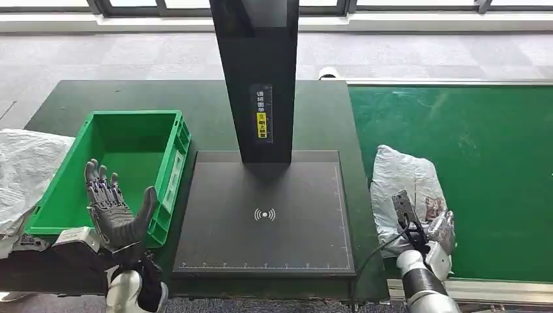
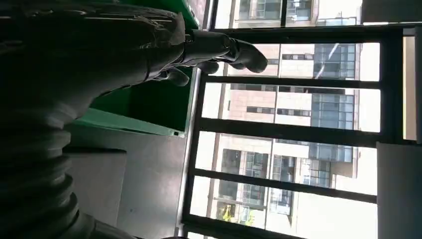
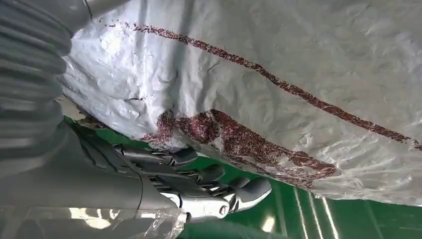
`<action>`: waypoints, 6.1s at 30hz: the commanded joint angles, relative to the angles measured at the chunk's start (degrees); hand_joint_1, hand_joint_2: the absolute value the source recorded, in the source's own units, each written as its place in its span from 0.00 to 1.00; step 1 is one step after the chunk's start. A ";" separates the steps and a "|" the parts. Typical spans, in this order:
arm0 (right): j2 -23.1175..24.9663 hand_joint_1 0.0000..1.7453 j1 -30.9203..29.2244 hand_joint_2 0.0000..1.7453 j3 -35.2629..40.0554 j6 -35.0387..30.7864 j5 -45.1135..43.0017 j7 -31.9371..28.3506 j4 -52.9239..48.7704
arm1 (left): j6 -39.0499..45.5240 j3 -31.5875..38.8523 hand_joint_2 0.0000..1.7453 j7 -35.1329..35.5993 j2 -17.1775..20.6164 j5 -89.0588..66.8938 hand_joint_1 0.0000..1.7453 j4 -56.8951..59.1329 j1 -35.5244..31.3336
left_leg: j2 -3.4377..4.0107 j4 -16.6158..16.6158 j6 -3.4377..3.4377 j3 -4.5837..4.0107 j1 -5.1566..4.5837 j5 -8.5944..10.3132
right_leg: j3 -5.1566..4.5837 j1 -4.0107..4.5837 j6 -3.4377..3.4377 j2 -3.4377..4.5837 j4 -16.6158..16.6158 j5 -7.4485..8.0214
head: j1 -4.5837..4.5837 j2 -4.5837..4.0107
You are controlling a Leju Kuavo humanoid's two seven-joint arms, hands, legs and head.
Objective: Moved the parcel from conveyor to table for the left to box.
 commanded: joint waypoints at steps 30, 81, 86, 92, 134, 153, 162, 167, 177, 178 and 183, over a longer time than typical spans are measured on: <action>3.19 1.00 2.82 1.00 0.24 -5.08 -2.71 -7.69 -9.64 | -0.14 2.29 1.00 0.24 -1.88 0.02 0.00 0.25 1.37 | 0.08 -0.06 0.03 0.20 0.00 -0.06 | 0.18 0.01 -0.01 0.06 -0.07 -0.03 | 0.00 0.00; 15.72 1.00 13.18 1.00 47.21 1.39 -29.53 -37.51 -29.01 | -2.11 2.05 1.00 0.24 -1.88 -1.50 0.00 4.37 -2.19 | 0.15 -0.09 0.00 0.13 0.04 0.03 | 0.04 0.05 -0.05 0.17 -0.08 0.01 | 0.00 0.00; 15.49 1.00 10.02 1.00 48.16 6.42 -35.54 -38.51 -19.94 | -2.12 1.60 1.00 0.24 -1.88 -1.71 0.00 5.36 -2.89 | 0.15 -0.17 0.00 0.20 0.04 0.05 | 0.11 0.05 -0.06 0.17 -0.13 0.03 | 0.00 0.00; 15.58 1.00 5.74 1.00 45.66 6.53 -39.33 -40.44 -6.91 | -1.32 1.00 1.00 0.24 -1.88 -1.54 0.00 5.04 -2.39 | 0.14 -0.12 0.01 0.18 0.04 0.05 | 0.09 0.06 -0.05 0.16 -0.11 0.03 | 0.00 0.00; 15.72 0.00 23.16 1.00 36.80 -7.00 -46.54 -49.77 -59.26 | 4.76 -4.39 1.00 0.24 -1.29 -11.77 0.00 8.85 -5.11 | -0.40 -0.04 -0.02 0.03 0.03 0.14 | 0.02 0.05 -0.10 -0.36 -0.06 -0.05 | 0.00 0.00; 15.72 0.00 23.16 1.00 39.55 -7.00 -49.41 -49.77 -64.61 | 1.57 -19.72 1.00 2.53 -1.72 -31.25 0.00 32.14 -17.15 | -0.10 -0.12 -0.02 0.18 -0.03 0.17 | 0.11 0.00 -0.06 -0.13 -0.14 0.09 | 0.02 -0.02; 15.72 0.00 23.16 1.00 39.55 -7.00 -49.41 -49.77 -64.61 | 1.57 -19.72 1.00 2.53 -1.72 -31.25 0.00 32.14 -17.15 | 0.12 -0.07 -0.05 0.16 0.04 0.11 | 0.01 0.07 -0.07 0.09 -0.11 0.17 | 0.02 0.00; 15.72 0.00 23.16 1.00 39.55 -7.00 -49.41 -49.77 -64.61 | 1.57 -19.72 1.00 2.53 -1.72 -31.25 0.00 32.14 -17.15 | 0.19 -0.03 -0.05 0.13 0.00 0.11 | -0.06 0.03 -0.06 0.17 -0.05 0.18 | 0.00 0.00; 15.72 0.00 21.94 1.00 40.39 -7.00 -50.03 -49.77 -62.97 | 3.38 -22.00 1.00 4.07 -1.88 -35.60 0.00 37.80 -19.48 | 0.13 -0.10 -0.04 0.18 -0.01 0.13 | 0.00 0.02 -0.07 0.09 -0.09 0.17 | 0.02 0.00; 15.72 0.00 21.63 1.00 40.62 -7.00 -50.13 -49.77 -62.64 | 4.43 -23.56 1.00 6.36 -1.88 -38.11 0.00 40.85 -20.84 | 0.08 -0.09 -0.04 0.17 0.01 0.14 | 0.03 0.03 -0.07 0.04 -0.10 0.17 | 0.00 0.00; 15.72 0.00 19.81 1.00 41.20 -7.00 -51.30 -49.77 -61.21 | 11.09 -28.98 1.00 19.22 -1.88 -47.93 0.00 57.74 -28.03 | 0.05 -0.14 -0.03 0.20 -0.02 0.18 | 0.10 0.00 -0.06 0.01 -0.14 0.20 | 0.00 0.00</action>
